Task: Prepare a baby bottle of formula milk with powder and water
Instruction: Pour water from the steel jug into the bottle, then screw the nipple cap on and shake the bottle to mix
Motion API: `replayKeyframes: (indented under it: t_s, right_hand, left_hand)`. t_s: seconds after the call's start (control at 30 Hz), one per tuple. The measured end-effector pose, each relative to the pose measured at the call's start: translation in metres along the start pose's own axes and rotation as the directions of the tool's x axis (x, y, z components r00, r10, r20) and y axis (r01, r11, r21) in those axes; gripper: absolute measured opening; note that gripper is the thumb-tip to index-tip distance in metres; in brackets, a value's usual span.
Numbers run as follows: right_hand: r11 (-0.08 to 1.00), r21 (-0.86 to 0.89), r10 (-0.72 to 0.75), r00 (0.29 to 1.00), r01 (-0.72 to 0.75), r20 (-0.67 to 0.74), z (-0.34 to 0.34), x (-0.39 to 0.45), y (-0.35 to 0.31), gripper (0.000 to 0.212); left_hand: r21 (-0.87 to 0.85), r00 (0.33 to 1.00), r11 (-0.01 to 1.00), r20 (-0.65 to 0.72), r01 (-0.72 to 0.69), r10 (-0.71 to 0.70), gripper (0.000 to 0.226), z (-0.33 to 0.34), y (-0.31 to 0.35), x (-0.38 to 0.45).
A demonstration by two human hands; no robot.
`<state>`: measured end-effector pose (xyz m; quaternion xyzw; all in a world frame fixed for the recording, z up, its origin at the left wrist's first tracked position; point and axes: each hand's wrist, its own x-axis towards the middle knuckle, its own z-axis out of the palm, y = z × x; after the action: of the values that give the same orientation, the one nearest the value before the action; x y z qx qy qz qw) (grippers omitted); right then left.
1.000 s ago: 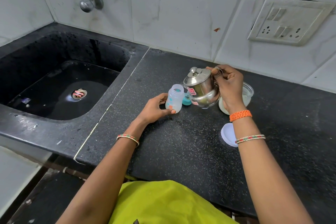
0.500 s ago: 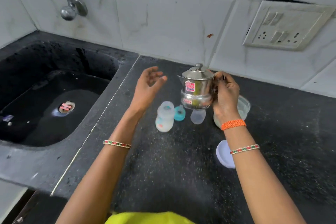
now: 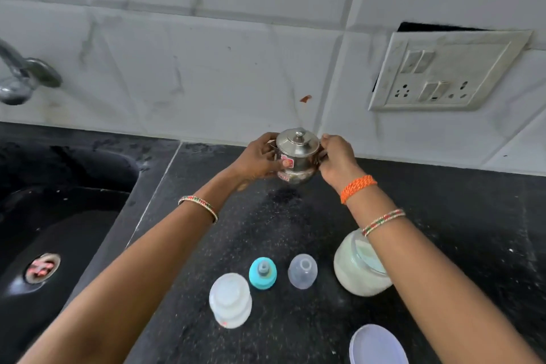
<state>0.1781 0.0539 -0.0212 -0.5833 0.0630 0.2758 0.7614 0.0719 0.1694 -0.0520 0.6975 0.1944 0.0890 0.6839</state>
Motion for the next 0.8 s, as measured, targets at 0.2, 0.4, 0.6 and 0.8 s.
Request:
replayKeyframes:
  t_s: [0.2,0.4,0.6,0.8]
  right_hand:
    - [0.982,-0.175,0.06,0.995,-0.073,-0.076,0.002,0.051,-0.002,0.032]
    - [0.981,-0.159,0.091,0.987,-0.112,-0.131,0.002,0.064,0.013,0.024]
    - [0.967,-0.24,0.057,0.993,-0.082,-0.107,0.001,0.061,0.014,0.02]
    - [0.78,-0.593,-0.267,0.963,0.198,-0.029,-0.003,0.012,-0.003,0.038]
  left_hand:
    - [-0.028,0.999,0.998,-0.006,0.053,-0.053,0.062,0.002,-0.02,0.045]
    - [0.071,0.999,0.996,0.004,0.044,-0.045,0.062,-0.002,-0.028,0.058]
    - [0.092,0.997,0.993,-0.005,0.077,-0.077,0.073,-0.011,-0.041,0.054]
    - [0.109,0.989,0.984,-0.037,0.143,-0.14,0.09,-0.006,-0.018,0.022]
